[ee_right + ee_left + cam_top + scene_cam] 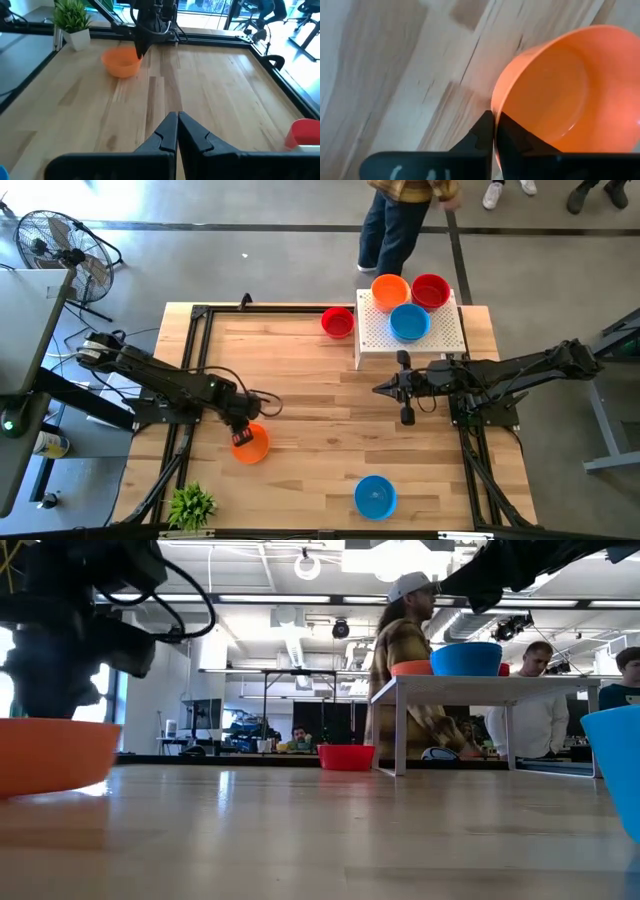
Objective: Pick & Place Mini bowls
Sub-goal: Stack the orange bowl on the stacked orange bowls on the shelf, then stack the red bowl on the stacked red bowls on the shelf
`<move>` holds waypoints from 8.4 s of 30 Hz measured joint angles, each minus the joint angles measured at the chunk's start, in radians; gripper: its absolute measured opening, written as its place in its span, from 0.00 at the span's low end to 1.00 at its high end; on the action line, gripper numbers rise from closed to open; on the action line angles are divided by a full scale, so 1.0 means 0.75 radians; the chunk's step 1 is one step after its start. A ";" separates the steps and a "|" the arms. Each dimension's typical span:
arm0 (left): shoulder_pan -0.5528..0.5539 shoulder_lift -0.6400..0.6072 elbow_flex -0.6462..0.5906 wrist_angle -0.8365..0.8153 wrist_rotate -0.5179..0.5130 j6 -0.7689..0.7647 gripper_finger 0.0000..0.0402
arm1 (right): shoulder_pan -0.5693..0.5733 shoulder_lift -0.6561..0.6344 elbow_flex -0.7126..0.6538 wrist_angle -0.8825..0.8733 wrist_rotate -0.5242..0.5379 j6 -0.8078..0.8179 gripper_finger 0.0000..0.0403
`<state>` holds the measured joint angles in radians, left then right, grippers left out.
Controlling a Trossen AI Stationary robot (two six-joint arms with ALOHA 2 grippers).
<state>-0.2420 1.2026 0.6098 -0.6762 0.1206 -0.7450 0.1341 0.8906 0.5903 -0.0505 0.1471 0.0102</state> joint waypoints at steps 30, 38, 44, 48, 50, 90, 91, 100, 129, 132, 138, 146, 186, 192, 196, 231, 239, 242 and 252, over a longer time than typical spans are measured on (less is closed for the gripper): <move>0.410 0.751 0.818 0.139 0.271 0.566 0.00 | 0.297 0.504 0.167 0.003 0.115 -0.041 0.19; 0.410 0.869 0.985 0.027 0.181 0.617 0.00 | 0.297 0.733 0.326 -0.064 0.063 -0.243 0.28; 0.410 0.923 1.070 -0.073 0.165 0.653 0.00 | 0.297 0.901 0.466 -0.146 0.075 -0.427 0.28; 0.410 0.932 1.081 -0.089 0.175 0.663 0.00 | 0.296 0.996 0.549 -0.217 0.126 -0.536 0.28; 0.410 0.932 1.088 -0.076 0.176 0.663 0.00 | 0.296 1.034 0.580 -0.257 0.154 -0.581 0.28; 0.409 0.905 1.148 -0.033 0.204 0.860 0.34 | 0.281 1.076 0.615 -0.258 0.034 -0.694 0.00; 0.410 0.894 1.149 -0.025 0.204 0.879 0.36 | 0.281 1.076 0.615 -0.266 0.033 -0.685 0.00; 0.410 0.666 0.883 0.343 0.106 0.889 0.39 | 0.281 1.076 0.614 -0.292 0.000 -0.609 0.00; 0.410 0.134 -0.238 1.911 -0.359 0.858 0.01 | 0.075 0.911 0.958 -0.787 -0.006 -0.340 0.00; 0.410 0.133 -0.238 1.924 -0.368 0.868 0.02 | 0.013 0.911 1.086 -0.934 0.005 -0.290 0.00; 0.410 0.133 -0.238 1.960 -0.382 0.882 0.00 | -0.188 0.911 1.397 -1.239 0.094 -0.197 0.00; 0.410 0.134 -0.238 1.959 -0.362 0.881 0.00 | -0.647 0.910 1.645 -1.503 0.119 -0.243 0.00; 0.410 0.134 -0.238 1.957 -0.348 0.871 0.01 | -1.078 1.110 1.657 -1.670 -0.055 -0.460 0.05; 0.410 0.134 -0.237 1.957 -0.347 0.857 0.01 | -1.078 1.110 1.657 -1.669 -0.041 -0.445 0.17; 0.410 0.134 -0.237 1.957 -0.347 0.857 0.01 | -1.078 1.110 1.656 -1.669 -0.041 -0.444 0.18; 0.471 0.135 -0.438 2.266 -0.337 0.894 0.01 | -0.781 1.508 1.608 -0.924 -0.223 -0.116 0.14; 0.471 0.135 -0.438 2.268 -0.309 0.897 0.01 | -0.771 1.624 1.608 -0.834 -0.155 -0.069 0.31; 0.470 0.135 -0.438 2.267 -0.301 0.897 0.01 | -0.772 1.658 1.608 -0.829 -0.095 -0.047 0.36; 0.471 0.135 -0.438 2.267 -0.301 0.897 0.01 | -0.790 1.745 1.608 -0.803 -0.055 0.022 0.38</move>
<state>0.1112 1.3037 0.2810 1.0237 -0.1051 -0.0719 -0.4583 2.1992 1.7966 -0.6527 0.1055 0.0265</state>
